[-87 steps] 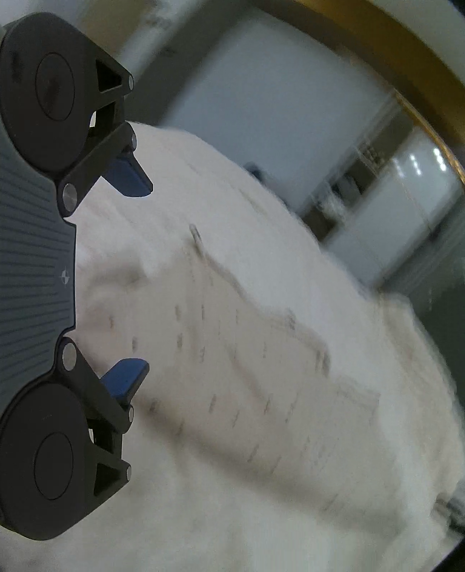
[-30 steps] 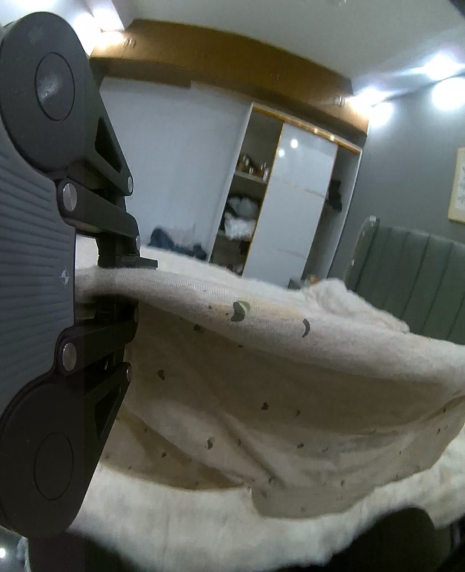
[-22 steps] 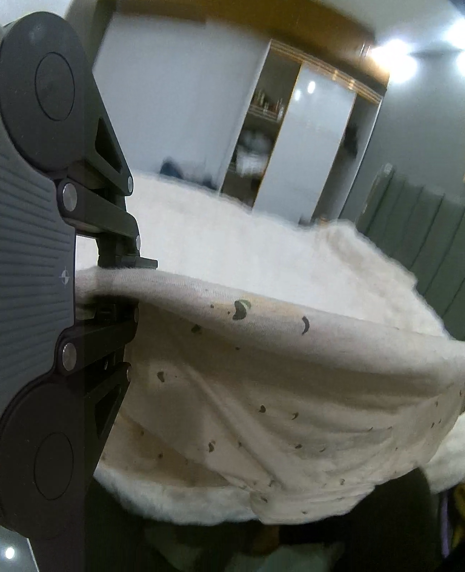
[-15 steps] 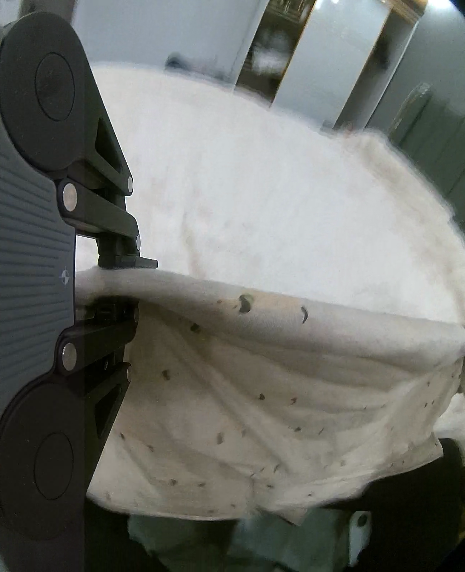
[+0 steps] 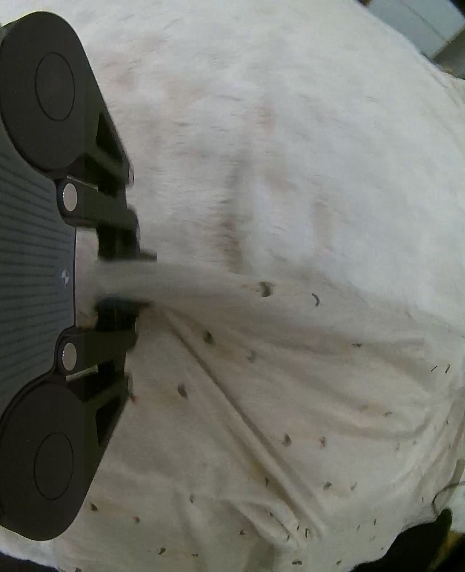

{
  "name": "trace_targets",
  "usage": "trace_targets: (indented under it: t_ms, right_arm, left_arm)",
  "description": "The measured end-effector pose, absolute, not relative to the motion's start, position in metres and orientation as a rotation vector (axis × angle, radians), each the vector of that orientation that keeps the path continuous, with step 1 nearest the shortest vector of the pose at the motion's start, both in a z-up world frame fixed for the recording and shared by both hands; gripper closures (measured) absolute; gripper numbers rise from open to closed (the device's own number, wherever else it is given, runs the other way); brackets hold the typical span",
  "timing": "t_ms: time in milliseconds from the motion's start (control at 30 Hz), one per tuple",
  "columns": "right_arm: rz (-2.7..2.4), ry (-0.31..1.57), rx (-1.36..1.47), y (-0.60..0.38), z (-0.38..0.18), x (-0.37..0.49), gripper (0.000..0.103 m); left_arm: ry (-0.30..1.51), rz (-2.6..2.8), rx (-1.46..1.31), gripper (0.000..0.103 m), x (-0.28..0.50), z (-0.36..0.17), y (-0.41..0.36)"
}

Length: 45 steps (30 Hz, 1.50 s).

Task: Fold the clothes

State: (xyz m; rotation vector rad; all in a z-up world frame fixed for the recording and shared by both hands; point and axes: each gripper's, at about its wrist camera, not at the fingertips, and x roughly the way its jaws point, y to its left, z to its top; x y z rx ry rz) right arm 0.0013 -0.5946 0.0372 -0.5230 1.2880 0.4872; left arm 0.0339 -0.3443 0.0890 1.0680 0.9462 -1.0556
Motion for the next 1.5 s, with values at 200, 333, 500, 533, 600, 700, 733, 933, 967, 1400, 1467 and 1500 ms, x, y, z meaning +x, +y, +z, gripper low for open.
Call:
trace_targets:
  t_ms: [200,333,500,533,600,700,733,933,967,1400,1467,1500]
  right_arm:
    - [0.317,1.268,-0.545,-0.618,0.049,-0.04,0.061]
    - [0.171,1.147,-0.553,-0.608,0.086,-0.089,0.053]
    - [0.088,0.878,-0.415,-0.514,0.129,-0.146,0.046]
    - [0.082,0.838,-0.383,-0.492,0.132,-0.152,0.046]
    - [0.099,0.764,-0.327,-0.445,0.132,-0.162,0.046]
    - [0.114,0.685,-0.254,-0.376,0.124,-0.172,0.04]
    - [0.112,0.671,-0.249,-0.363,0.123,-0.175,0.038]
    - [0.116,0.664,-0.167,-0.228,0.092,-0.168,0.039]
    - [0.116,0.663,-0.149,-0.217,0.089,-0.16,0.039]
    - [0.038,0.713,-0.523,-0.16,0.027,-0.093,0.102]
    - [0.074,0.678,-0.636,-0.141,0.018,-0.107,0.102]
    - [0.09,0.672,-0.666,-0.134,0.013,-0.113,0.103]
  left_arm:
    - [1.031,-0.932,1.074,0.053,0.017,0.097,-0.289]
    - [0.899,-0.887,0.926,0.053,-0.029,0.148,-0.268]
    - [0.597,-0.995,1.05,0.049,-0.128,0.156,-0.326]
    - [0.566,-1.003,1.092,0.049,-0.137,0.148,-0.335]
    - [0.528,-0.986,1.217,0.05,-0.143,0.118,-0.352]
    - [0.534,-0.877,1.212,0.058,-0.138,0.097,-0.34]
    - [0.538,-0.84,1.207,0.063,-0.136,0.091,-0.335]
    - [0.489,-0.713,1.11,0.075,-0.132,0.089,-0.301]
    - [0.485,-0.71,1.115,0.075,-0.13,0.085,-0.298]
    - [0.413,-0.666,1.067,0.103,-0.113,0.051,-0.293]
    - [0.444,-0.673,1.066,0.103,-0.117,0.044,-0.289]
    - [0.451,-0.668,1.086,0.103,-0.12,0.04,-0.291]
